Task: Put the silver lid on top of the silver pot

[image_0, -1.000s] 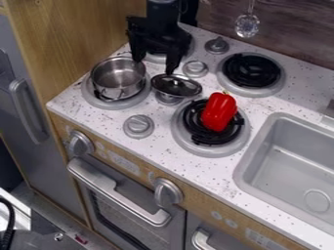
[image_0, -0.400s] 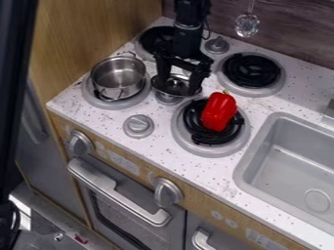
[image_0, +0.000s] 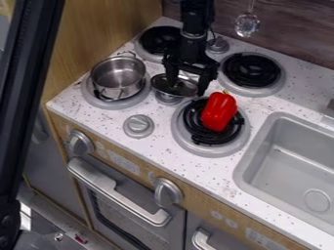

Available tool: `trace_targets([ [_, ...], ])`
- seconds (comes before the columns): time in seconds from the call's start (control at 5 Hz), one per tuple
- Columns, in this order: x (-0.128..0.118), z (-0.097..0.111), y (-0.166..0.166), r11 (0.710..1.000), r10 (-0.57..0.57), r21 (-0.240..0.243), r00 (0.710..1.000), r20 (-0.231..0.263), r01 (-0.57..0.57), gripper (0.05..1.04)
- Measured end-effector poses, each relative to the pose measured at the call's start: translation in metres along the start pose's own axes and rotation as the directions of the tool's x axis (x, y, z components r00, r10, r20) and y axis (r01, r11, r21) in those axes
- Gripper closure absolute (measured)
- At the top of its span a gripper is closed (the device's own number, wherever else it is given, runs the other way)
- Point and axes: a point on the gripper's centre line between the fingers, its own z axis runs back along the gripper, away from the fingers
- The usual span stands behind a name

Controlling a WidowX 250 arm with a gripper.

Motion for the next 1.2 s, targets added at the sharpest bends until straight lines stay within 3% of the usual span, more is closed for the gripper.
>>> trace_targets([
  [0.4,0.021,-0.003,0.023,0.998,0.047,0.037,0.998,0.046,-0.049,0.084],
  [0.8,0.027,-0.017,0.040,0.995,0.096,0.036,0.995,0.032,-0.097,0.115],
  [1.2,0.025,-0.020,0.034,0.996,0.092,0.015,0.995,0.029,-0.093,0.681],
])
